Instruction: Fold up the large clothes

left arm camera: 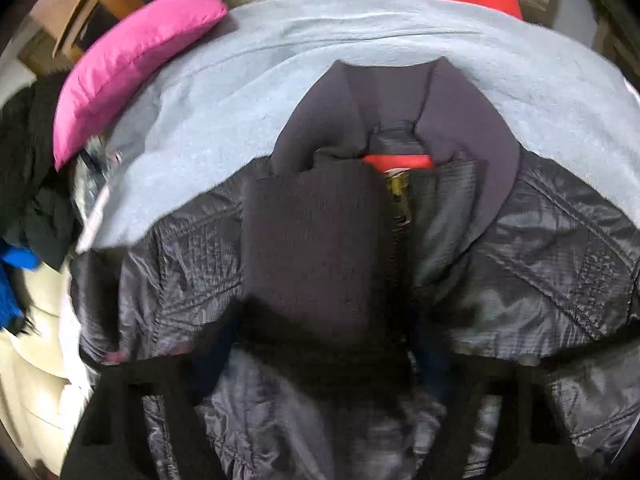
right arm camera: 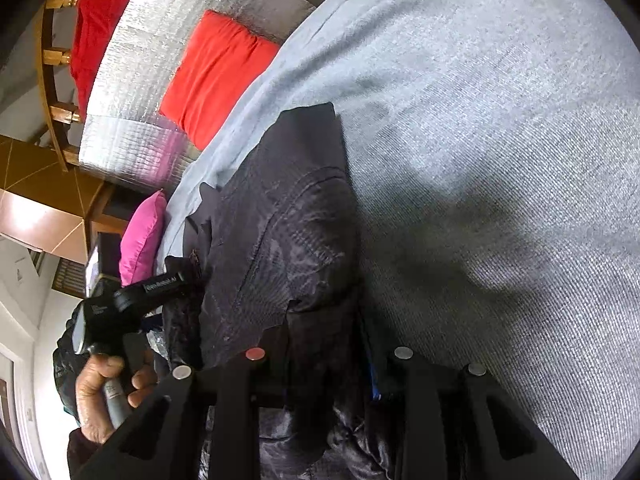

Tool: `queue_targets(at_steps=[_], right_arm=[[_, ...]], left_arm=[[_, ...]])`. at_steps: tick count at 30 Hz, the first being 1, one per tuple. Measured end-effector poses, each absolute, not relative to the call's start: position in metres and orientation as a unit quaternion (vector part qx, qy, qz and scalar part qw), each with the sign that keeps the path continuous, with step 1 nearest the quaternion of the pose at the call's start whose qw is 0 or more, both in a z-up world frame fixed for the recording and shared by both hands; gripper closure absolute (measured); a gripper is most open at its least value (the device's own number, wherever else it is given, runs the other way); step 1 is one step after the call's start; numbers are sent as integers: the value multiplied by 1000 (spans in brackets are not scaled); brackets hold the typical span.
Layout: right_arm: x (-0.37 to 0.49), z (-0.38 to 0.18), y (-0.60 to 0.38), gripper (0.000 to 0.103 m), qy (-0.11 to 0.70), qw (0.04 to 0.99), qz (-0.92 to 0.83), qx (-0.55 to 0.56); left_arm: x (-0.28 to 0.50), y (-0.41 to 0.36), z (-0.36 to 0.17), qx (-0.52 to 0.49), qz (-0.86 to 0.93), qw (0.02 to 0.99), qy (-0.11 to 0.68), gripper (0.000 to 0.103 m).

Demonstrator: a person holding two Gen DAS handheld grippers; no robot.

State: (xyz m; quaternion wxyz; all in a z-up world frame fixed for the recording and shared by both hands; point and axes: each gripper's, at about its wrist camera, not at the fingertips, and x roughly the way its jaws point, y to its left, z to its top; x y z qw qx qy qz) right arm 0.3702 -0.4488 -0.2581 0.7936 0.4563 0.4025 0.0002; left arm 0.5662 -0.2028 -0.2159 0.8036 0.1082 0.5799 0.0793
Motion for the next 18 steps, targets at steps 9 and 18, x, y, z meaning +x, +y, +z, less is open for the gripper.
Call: queue_targets(at_steps=[9,18], right_arm=[[372,-258,-447,73,399,797,-3,452],[369,-255,-442,73,395,805,-10,442]], left_arm=[[525,-126,-164,-7,-39,838,544,69],[443,-16,-176,-73,-91,835,538,32]])
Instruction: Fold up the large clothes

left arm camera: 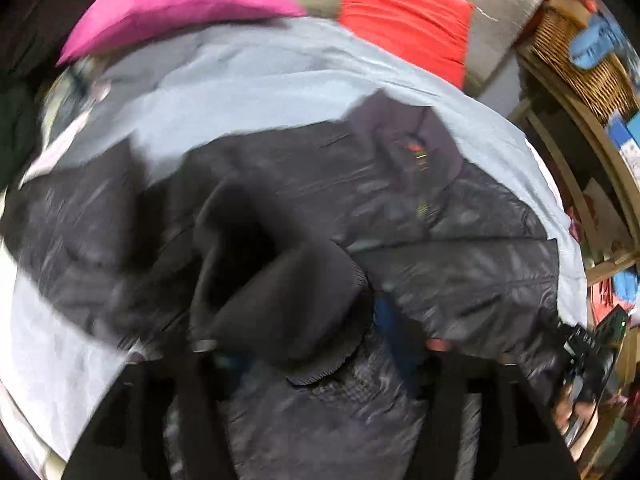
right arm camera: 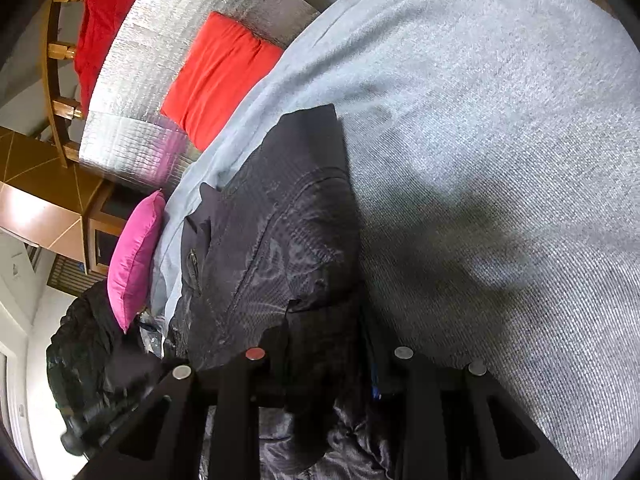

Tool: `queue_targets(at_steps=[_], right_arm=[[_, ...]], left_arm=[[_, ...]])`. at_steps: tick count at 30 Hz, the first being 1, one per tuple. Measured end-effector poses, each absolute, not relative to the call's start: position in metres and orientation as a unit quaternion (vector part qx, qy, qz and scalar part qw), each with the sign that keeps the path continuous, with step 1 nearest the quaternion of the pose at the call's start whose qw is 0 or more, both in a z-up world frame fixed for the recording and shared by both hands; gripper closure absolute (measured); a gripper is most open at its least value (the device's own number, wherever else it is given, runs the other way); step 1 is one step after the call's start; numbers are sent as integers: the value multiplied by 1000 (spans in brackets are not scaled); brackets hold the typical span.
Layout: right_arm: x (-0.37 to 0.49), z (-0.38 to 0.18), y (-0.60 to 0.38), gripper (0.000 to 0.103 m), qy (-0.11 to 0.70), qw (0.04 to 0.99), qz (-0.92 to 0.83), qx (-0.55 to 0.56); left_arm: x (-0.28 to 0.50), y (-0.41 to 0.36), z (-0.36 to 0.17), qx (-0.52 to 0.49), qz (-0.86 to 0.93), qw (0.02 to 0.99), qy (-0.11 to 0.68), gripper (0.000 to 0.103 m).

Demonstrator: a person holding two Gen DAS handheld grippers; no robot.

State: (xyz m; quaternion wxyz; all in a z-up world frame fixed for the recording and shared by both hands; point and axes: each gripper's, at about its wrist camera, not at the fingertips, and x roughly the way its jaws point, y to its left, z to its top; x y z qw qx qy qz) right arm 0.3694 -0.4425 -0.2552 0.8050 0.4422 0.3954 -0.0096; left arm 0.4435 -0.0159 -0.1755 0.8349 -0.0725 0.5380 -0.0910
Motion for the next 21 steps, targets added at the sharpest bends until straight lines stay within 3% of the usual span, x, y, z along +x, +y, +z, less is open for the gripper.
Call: queue_targets(at_steps=[6,11,16,18,19,21], right_arm=[[370,-254,-441,73,394,806,-14,442],[369,-255,-444,72,392,799,-9,456],[370,-253,-446,70,388,795,1,466],[371,-253,-446,69,386,798,2,463],[372,-252,-444,69,386,801,2,458],[375,-251,-441,69,391,808,2,442]], left_arm=[[413,39,-204,-169,-101,804,560,29],[403,56,-210,-243,-120,802,532,29],[407,50,-209,-249,-132,814,509,29],[416,46,-213,-255,-129,817,500,42],[420,46,-214,-260,-131,817,497,59],[424,46,-215,-261,-132,818,495,67]])
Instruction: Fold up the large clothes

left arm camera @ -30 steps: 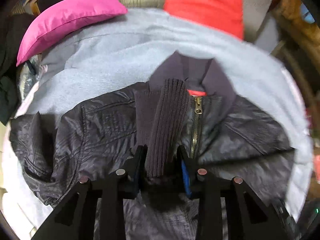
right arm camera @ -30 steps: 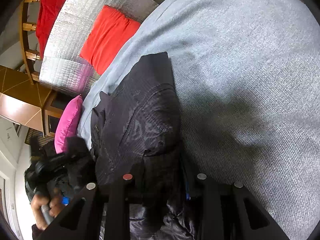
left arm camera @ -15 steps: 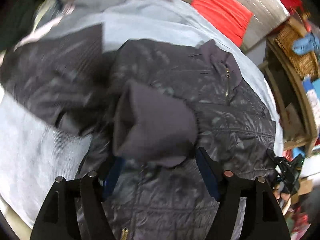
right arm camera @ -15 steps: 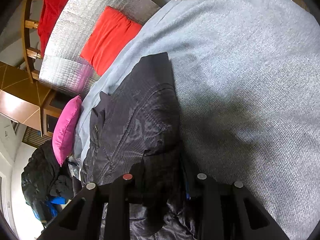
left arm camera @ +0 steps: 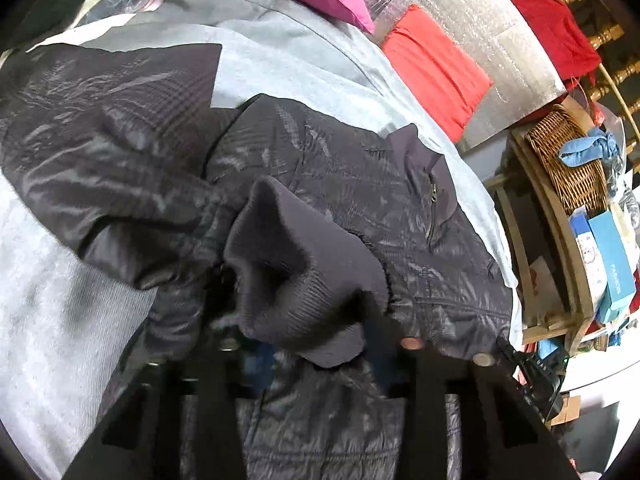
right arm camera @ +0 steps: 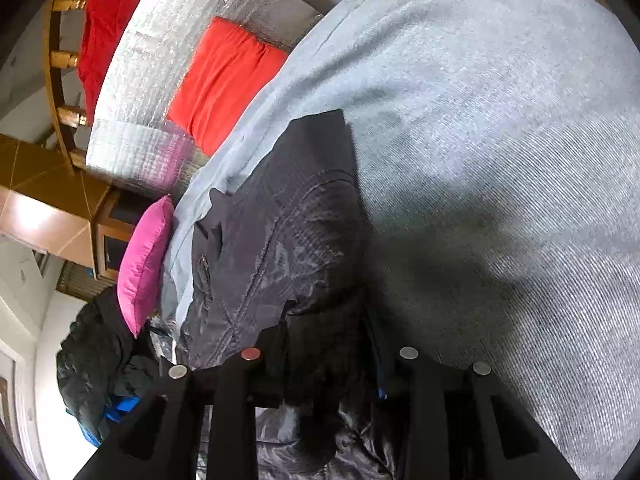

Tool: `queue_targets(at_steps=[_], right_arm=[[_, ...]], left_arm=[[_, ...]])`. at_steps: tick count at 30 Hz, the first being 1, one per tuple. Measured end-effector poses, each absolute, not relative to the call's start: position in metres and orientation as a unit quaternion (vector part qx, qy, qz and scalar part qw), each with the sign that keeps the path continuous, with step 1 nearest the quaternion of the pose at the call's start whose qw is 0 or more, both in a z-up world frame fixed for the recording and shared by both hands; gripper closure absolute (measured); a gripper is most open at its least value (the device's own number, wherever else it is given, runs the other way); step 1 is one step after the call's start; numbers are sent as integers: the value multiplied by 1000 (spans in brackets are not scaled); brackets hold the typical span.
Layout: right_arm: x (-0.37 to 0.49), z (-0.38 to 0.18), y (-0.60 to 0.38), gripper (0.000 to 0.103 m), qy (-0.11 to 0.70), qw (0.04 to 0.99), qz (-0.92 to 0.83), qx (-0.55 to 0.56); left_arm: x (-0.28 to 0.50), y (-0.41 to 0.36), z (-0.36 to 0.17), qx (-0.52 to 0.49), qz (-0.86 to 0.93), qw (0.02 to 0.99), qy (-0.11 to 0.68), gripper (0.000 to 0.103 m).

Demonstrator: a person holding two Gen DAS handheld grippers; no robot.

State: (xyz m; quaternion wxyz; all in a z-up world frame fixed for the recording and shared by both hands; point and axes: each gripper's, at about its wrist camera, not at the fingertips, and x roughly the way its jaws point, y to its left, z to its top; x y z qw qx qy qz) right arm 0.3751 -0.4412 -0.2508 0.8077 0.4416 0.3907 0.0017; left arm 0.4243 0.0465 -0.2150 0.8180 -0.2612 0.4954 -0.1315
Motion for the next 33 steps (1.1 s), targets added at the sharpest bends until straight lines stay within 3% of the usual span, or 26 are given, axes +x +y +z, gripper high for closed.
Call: queue_targets(at_steps=[2,5,9,15,20,22,23,29,33], right_arm=[[375,-244,-438,72,385,821,-7,421],[373,-231,-434,75,360,842,-13,402],[371,-229,-437,76,349,849,-20,396],[378,-244,-438,76,383,834,-27,397],[372,-246,-445,68,394,812,-23,429],[366,-244,-450,38,393,808,-34,437],[362,-241,-453,34,385,809,-39,442],[318,-204,-460,34,308,847,-70,428],[313,-176,-422,34,278,897,-57,339]], left_arm=[[430,43,-210,-250,-132,828,484,84],[438,39,-193,-225,-136,845,466,90],[439,37,-168,-192,-134,879,416,90],[438,45,-227,-177,-106,848,488,89],[428,60,-232,-206,-104,841,490,76],[423,63,-224,-198,-100,845,487,74],[418,65,-219,-191,-98,849,483,73],[366,68,-186,-144,-79,886,433,40],[338,60,-176,-116,-80,898,416,40]])
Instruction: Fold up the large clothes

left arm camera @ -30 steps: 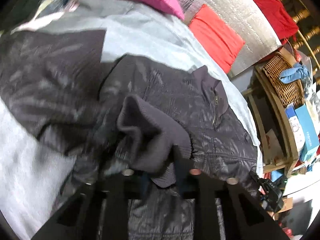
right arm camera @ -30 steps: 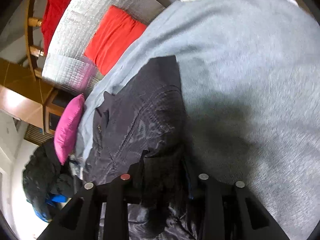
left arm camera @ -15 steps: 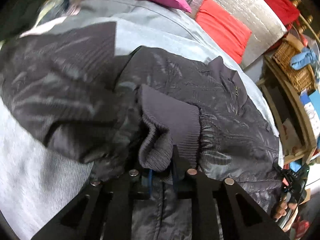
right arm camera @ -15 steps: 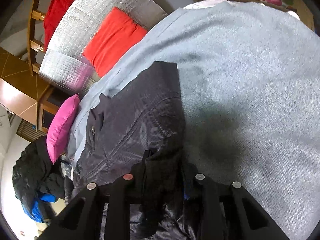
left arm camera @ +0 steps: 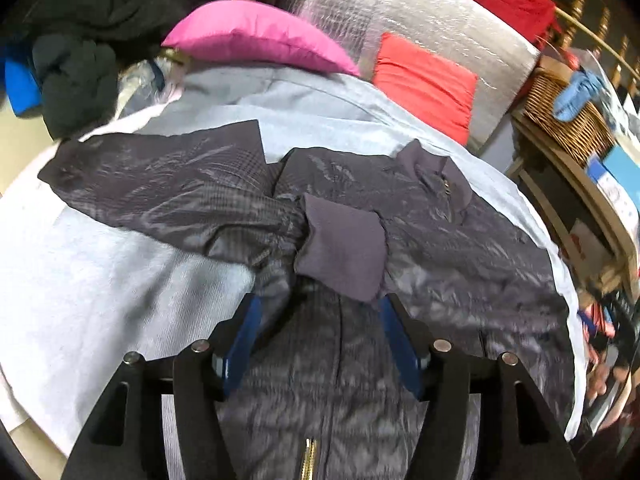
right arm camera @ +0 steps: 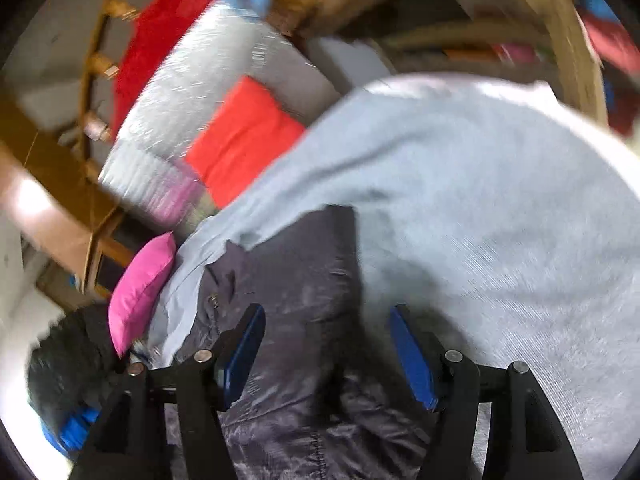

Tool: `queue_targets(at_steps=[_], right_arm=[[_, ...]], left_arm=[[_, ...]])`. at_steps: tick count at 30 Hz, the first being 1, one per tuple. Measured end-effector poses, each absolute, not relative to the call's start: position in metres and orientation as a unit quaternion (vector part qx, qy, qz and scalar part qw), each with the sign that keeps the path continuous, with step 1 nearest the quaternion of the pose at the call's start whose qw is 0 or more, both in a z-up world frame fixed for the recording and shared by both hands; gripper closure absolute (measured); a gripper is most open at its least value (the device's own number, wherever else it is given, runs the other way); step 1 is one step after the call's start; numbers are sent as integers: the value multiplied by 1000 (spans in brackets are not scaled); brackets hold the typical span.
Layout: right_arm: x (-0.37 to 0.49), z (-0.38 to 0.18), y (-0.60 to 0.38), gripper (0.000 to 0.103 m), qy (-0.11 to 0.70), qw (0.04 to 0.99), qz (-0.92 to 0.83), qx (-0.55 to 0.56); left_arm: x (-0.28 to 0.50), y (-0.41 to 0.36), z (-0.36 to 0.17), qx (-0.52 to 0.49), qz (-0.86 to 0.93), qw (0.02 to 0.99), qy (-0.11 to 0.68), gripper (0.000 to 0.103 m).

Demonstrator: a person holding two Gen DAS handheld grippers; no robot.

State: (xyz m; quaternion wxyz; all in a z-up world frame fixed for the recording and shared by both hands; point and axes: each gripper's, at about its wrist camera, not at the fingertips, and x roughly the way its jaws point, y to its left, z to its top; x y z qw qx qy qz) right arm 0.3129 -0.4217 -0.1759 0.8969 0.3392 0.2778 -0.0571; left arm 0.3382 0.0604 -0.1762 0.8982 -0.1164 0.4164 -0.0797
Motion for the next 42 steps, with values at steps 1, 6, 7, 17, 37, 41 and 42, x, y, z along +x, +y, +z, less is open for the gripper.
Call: queue_targets(at_steps=[1,6,7,17,37,41,42], right_arm=[[315,-171,-408,34,277,907,-49,313],[332,-170,-344,42,305,925,3,226],[337,-173,-335,49,315,924,10,215],[363,-192,-288,56,367,913,51,173],[375,-190,-294,55,382,895,69,219],[395,-218,-302,51,442,863,46,238],[399,-225,-303,50,457,854,49,244]], left_arm=[[333,58,-175,-112,-82,899,416,40],[317,41,-177,-46,-69,906,414,39],[316,38,-179,-33,-68,906,417,39],[317,48,-185,-43,-54,903,424,38],[407,0,-192,-43,-76,895,438,37],[437,-23,-229,-29,-71,872,484,37],[439,-27,-234,-20,-68,872,485,36]])
